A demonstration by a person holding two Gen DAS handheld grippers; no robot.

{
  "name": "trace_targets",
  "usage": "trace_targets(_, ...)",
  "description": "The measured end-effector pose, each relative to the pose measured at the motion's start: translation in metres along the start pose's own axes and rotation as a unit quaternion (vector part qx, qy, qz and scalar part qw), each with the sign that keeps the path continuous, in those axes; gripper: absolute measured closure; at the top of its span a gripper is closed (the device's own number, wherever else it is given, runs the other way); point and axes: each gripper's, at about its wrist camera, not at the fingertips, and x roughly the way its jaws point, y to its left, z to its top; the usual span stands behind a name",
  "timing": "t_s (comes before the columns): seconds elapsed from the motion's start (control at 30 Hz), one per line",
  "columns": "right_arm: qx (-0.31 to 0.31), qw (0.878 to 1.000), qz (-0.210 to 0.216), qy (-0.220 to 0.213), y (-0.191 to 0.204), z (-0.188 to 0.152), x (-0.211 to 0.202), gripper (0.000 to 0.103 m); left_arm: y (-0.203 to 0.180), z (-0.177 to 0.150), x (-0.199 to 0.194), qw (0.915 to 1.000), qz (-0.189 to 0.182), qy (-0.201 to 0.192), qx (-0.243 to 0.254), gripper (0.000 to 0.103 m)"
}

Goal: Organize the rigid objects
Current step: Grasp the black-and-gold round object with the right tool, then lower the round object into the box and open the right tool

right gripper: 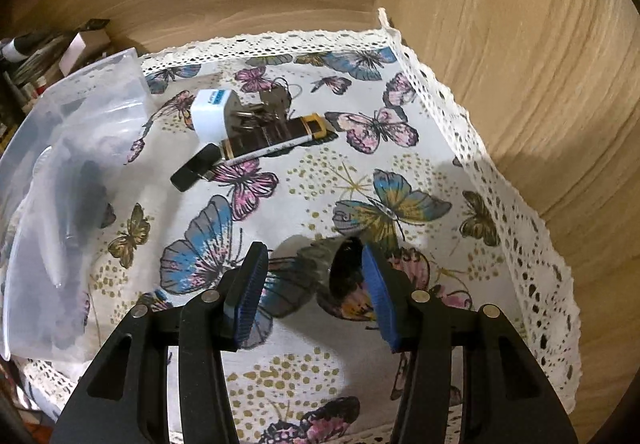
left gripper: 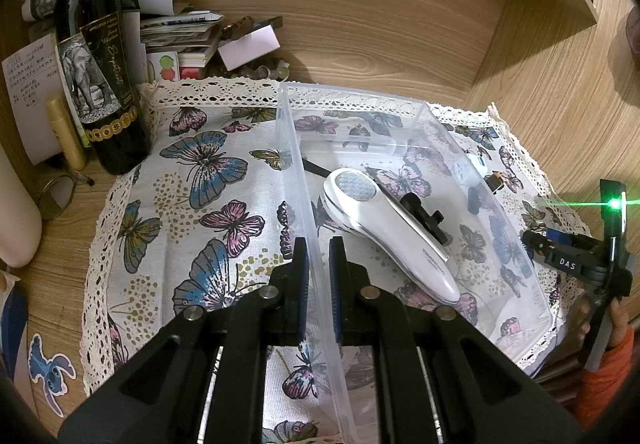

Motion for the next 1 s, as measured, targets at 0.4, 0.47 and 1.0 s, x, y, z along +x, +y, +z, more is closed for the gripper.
trace_targets(0.4,-0.015,0.999,0.011,-0.027,0.01,0.007,-0.011,0.07,0.0,0.0,0.0,1.0,0.0,0.0,0.0,0.094)
trace_targets(0.47,-0.021,0.999,0.013,-0.037,0.014,0.011,-0.016,0.07,0.001,0.0,0.0,1.0,-0.001,0.0,0.0,0.094)
trace_targets(1.0,-0.096,0.986,0.056,-0.125,0.073,0.053,-0.061,0.07,0.0,0.0,0.0,1.0,-0.001,0.0,0.0,0.094)
